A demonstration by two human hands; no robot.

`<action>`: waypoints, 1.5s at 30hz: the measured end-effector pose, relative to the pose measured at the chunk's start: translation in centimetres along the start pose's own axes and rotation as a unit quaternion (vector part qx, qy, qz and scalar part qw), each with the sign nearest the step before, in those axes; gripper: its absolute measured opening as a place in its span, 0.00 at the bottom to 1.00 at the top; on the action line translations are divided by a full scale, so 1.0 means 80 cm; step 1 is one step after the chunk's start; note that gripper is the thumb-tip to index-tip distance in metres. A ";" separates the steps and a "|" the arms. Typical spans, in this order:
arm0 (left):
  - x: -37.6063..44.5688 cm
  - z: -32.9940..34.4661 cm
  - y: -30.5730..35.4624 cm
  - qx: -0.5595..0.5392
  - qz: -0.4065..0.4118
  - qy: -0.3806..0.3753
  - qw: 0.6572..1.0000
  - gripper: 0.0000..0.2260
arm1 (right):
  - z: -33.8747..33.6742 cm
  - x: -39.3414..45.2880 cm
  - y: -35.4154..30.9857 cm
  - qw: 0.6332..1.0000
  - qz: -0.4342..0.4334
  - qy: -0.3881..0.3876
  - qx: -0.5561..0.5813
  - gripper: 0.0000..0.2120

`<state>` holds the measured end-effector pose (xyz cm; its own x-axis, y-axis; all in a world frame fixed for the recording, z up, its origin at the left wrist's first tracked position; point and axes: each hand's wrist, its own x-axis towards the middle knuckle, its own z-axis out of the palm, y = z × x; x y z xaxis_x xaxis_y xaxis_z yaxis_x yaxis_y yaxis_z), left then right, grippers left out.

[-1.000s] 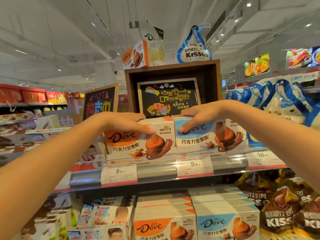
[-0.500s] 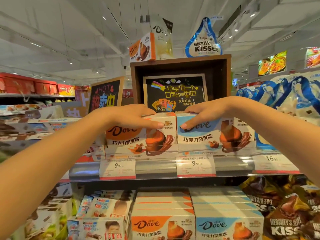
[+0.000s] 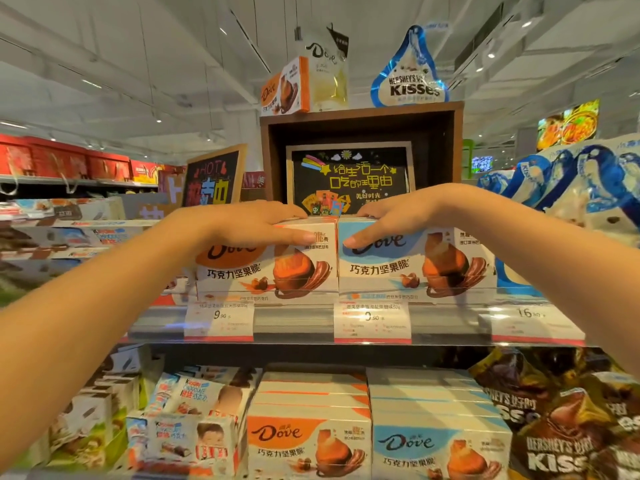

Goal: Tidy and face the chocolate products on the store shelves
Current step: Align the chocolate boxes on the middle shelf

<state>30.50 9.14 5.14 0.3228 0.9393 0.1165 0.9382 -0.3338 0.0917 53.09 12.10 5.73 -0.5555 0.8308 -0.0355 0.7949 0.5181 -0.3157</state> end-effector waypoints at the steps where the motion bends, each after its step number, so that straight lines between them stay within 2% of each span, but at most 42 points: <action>1: 0.000 0.002 0.004 -0.001 -0.003 -0.012 1.000 0.33 | 0.001 0.000 -0.001 1.000 0.000 0.001 -0.006 0.22; 5: 0.001 0.000 0.017 -0.014 -0.024 -0.048 0.998 0.30 | 0.004 0.001 -0.003 1.000 -0.012 0.002 -0.016 0.22; 8: 0.001 0.000 0.017 -0.020 -0.024 -0.034 0.999 0.27 | 0.002 -0.002 -0.007 0.999 -0.017 -0.011 -0.036 0.28; 10: -0.003 0.000 0.011 -0.015 -0.008 -0.001 1.000 0.32 | -0.003 -0.005 -0.012 0.998 -0.023 -0.009 -0.061 0.35; 13: -0.014 -0.009 -0.009 -0.041 0.020 0.087 0.995 0.38 | -0.006 -0.009 -0.024 0.996 -0.039 0.050 -0.059 0.38; 15: -0.028 -0.022 -0.027 -0.047 0.018 0.132 0.990 0.36 | -0.004 -0.007 -0.038 0.994 -0.068 0.084 -0.031 0.36; 19: -0.064 -0.046 -0.070 -0.034 0.028 0.163 0.986 0.29 | 0.004 0.008 -0.083 0.983 -0.117 0.139 -0.032 0.37; 22: -0.088 -0.055 -0.109 -0.030 0.025 0.156 0.987 0.31 | 0.016 0.030 -0.123 0.976 -0.147 0.154 -0.039 0.37; 26: -0.120 -0.063 -0.160 0.016 -0.010 0.093 0.996 0.43 | 0.041 0.061 -0.183 0.968 -0.182 0.168 -0.050 0.35; 28: -0.134 -0.059 -0.185 0.053 0.003 0.089 0.995 0.43 | 0.059 0.074 -0.210 0.955 -0.208 0.191 -0.088 0.37; 31: -0.152 -0.048 -0.219 0.086 0.044 0.099 0.990 0.44 | 0.083 0.090 -0.242 0.938 -0.250 0.217 -0.107 0.34; 35: -0.158 -0.037 -0.252 0.146 0.083 0.120 0.979 0.34 | 0.105 0.110 -0.264 0.943 -0.215 0.207 -0.149 0.33; 40: -0.152 -0.040 -0.272 0.101 0.130 0.132 0.978 0.25 | 0.108 0.110 -0.272 0.957 -0.168 0.207 -0.114 0.33; 45: -0.153 -0.041 -0.281 0.048 0.138 0.101 0.984 0.27 | 0.099 0.113 -0.280 0.971 -0.136 0.177 -0.083 0.29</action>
<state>5.03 4.90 4.88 0.5440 0.7762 0.3187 0.8294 -0.5549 -0.0643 28.32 6.41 4.94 -0.6553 0.6611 0.3654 0.6750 0.7296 -0.1095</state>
